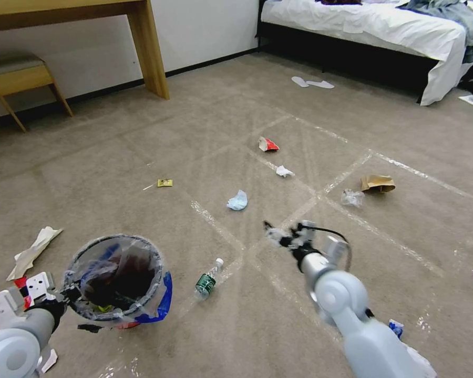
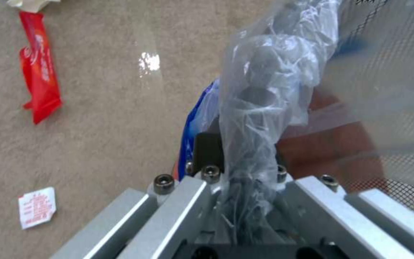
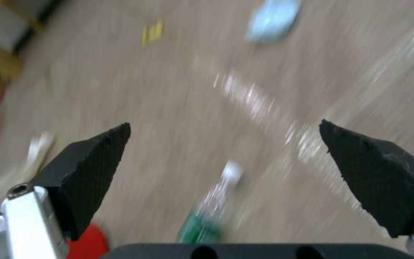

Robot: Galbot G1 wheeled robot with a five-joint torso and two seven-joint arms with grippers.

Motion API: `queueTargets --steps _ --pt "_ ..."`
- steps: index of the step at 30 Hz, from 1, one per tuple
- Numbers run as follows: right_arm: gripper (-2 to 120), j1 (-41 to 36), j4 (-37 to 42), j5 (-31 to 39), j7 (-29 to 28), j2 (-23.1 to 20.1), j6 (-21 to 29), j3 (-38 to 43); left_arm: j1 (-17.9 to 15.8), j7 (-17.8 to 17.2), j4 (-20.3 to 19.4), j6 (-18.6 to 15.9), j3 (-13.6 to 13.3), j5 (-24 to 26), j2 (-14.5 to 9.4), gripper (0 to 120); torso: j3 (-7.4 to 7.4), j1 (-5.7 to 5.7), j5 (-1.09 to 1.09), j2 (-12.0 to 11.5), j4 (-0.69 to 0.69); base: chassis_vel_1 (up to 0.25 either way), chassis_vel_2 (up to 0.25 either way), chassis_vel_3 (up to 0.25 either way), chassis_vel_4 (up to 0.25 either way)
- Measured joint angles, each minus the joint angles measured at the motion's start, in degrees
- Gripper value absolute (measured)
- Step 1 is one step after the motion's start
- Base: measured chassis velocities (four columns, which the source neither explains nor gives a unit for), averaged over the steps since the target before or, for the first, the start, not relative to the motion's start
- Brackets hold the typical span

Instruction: Pick up the trash bin and place the garbage on the floor into it.

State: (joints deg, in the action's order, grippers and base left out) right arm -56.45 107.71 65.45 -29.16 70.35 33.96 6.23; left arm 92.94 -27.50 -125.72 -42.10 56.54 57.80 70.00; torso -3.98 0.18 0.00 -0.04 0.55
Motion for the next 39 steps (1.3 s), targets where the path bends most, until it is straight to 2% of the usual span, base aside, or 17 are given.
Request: queueTargets --steps 1,3,6,8,12,14,27,31,39 --pt "100 0.0 0.0 0.0 0.0 0.0 0.0 0.0 0.0 0.0 0.0 0.0 0.0 0.0 0.0 1 0.00 0.00 0.00 0.0 0.00 0.000 0.000 0.000 0.000" --pt "100 3.4 -1.7 7.0 -5.0 0.7 3.7 -3.5 0.5 0.0 -0.4 0.0 0.5 -0.2 0.7 1 0.00 0.00 0.00 0.0 0.01 0.000 0.000 0.000 0.000" --pt "100 5.4 -3.0 10.1 -7.8 1.4 5.1 -5.4 0.8 0.0 -0.7 0.0 1.0 -0.2 1.0 1 0.00 0.00 0.00 0.0 0.02 0.000 0.000 0.000 0.000" --pt "100 9.7 -7.3 14.6 -13.4 3.9 6.9 -9.1 1.7 0.0 -1.5 0.0 2.1 -0.2 1.8 1 0.00 0.00 0.00 0.0 -0.01 0.000 0.000 0.000 0.000" --pt "100 12.3 -11.2 16.1 -17.0 6.3 7.7 -10.9 2.5 0.1 -2.3 0.0 2.9 -0.2 2.4 1 0.00 0.00 0.00 0.0 0.00 0.000 0.000 0.000 0.000" --pt "100 14.2 -16.7 15.9 -18.7 8.8 8.1 -12.7 3.3 0.2 -3.0 0.0 3.7 -0.2 2.8 1 0.00 0.00 0.00 0.0 0.00 0.000 0.000 0.000 0.000" --pt "100 16.3 -29.1 14.0 -18.5 15.9 8.4 -12.7 4.6 0.3 -3.8 0.1 5.0 -0.2 3.7 1 0.00 0.00 0.00 0.0 0.01 0.000 0.000 0.000 0.000" --pt "100 17.3 -34.8 11.9 -16.5 19.2 8.0 -12.5 4.4 0.3 -3.4 0.2 5.2 -0.2 3.8 1 0.00 -0.01 0.00 0.0 0.00 0.000 0.000 0.000 0.000" --pt "100 17.6 -39.9 8.6 -13.4 21.4 7.2 -12.2 4.2 0.3 -2.5 0.3 5.2 -0.4 4.1 1 0.01 -0.01 0.00 0.0 0.01 0.000 0.000 0.000 0.000"
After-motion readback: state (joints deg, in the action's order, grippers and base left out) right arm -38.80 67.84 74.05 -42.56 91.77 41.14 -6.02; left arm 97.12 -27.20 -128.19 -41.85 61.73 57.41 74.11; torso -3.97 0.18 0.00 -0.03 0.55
